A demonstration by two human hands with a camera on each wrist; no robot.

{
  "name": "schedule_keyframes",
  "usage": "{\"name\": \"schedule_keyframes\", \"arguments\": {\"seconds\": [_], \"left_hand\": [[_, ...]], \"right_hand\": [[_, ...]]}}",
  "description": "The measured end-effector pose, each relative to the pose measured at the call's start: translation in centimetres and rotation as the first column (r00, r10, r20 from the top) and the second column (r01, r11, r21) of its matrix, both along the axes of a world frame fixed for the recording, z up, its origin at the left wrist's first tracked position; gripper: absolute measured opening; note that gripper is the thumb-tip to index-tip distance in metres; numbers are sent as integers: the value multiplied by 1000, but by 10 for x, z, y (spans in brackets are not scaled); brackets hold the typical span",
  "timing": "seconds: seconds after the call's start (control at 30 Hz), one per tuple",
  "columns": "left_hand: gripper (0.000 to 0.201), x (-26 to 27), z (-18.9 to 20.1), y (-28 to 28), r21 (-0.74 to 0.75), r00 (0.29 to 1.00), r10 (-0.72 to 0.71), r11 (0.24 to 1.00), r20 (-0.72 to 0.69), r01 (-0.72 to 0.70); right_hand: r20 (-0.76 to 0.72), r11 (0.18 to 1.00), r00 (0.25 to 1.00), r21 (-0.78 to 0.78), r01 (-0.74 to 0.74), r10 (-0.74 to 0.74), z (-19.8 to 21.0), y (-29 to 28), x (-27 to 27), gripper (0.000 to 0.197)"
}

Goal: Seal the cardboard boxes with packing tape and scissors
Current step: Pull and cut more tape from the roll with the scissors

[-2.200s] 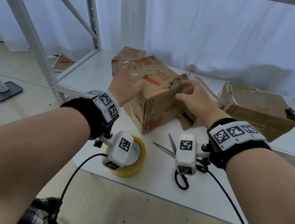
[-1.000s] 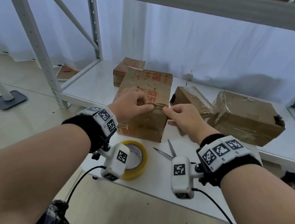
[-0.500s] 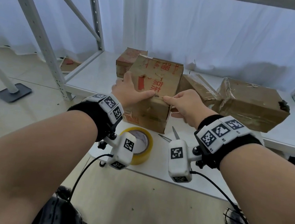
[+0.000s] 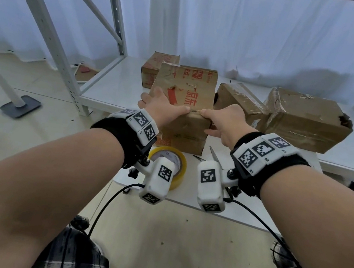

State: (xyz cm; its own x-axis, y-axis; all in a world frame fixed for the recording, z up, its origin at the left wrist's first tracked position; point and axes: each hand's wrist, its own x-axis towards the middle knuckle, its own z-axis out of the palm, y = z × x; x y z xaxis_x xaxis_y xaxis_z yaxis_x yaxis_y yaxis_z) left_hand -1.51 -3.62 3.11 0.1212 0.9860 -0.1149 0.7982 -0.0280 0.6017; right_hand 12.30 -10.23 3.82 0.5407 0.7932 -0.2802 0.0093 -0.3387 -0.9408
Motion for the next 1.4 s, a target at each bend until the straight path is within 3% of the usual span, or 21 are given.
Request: {"name": "schedule_keyframes", "arguments": {"seconds": [0.13, 0.3, 0.4, 0.67, 0.97, 1.17, 1.4], "left_hand": [[73, 0, 0, -2, 6, 1000, -20, 1000, 4, 20], [26, -2, 1, -4, 81, 985, -174, 982, 17, 172], [9, -4, 3, -6, 96, 971, -238, 967, 7, 236], [14, -6, 6, -9, 95, 976, -206, 975, 72, 199], [14, -9, 4, -9, 106, 970, -237, 967, 55, 230], [17, -17, -1, -6, 98, 940, -330, 942, 85, 322], [17, -16, 3, -9, 112, 931, -363, 928, 41, 357]], "right_hand": [[-3, 998, 1000, -64, -29, 29, 3, -1, 3, 19], [-21, 994, 998, -90, -69, 67, 6, -4, 4, 26], [19, 991, 996, -107, -84, 87, 7, -6, 4, 24], [40, 982, 991, -143, -122, 129, 9, -11, 0, 28], [132, 973, 976, -174, -150, 174, 5, -10, 2, 37], [269, 968, 931, -116, -221, 245, 2, -15, 5, 24], [259, 958, 922, -90, -274, 288, 5, -18, 11, 26]]}}
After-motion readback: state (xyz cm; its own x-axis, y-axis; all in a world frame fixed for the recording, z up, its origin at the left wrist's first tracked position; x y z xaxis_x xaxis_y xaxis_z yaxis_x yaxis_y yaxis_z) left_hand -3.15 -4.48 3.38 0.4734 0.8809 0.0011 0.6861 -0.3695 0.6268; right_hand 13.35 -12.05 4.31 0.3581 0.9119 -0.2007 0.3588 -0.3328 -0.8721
